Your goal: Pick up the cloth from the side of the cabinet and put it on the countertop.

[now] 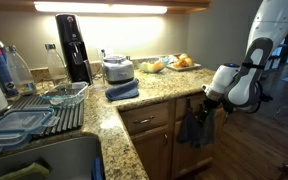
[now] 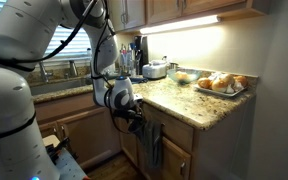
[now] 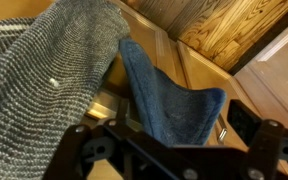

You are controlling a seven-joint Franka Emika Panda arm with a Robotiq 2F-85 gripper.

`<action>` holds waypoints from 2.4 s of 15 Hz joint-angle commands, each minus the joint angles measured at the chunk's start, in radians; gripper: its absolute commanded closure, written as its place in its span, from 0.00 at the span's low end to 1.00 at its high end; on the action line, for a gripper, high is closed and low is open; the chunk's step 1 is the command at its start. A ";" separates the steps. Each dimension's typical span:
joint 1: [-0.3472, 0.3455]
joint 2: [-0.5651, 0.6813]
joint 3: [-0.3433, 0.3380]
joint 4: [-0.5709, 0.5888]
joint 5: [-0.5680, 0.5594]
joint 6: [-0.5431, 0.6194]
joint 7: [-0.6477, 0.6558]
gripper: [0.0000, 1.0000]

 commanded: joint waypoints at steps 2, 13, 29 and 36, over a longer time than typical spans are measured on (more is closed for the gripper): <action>0.008 0.010 -0.007 0.002 0.005 0.027 -0.014 0.00; 0.075 0.065 -0.067 0.099 0.067 0.166 -0.012 0.00; 0.076 0.164 -0.054 0.121 0.073 0.153 -0.002 0.00; 0.090 0.186 -0.076 0.189 0.091 0.153 -0.001 0.52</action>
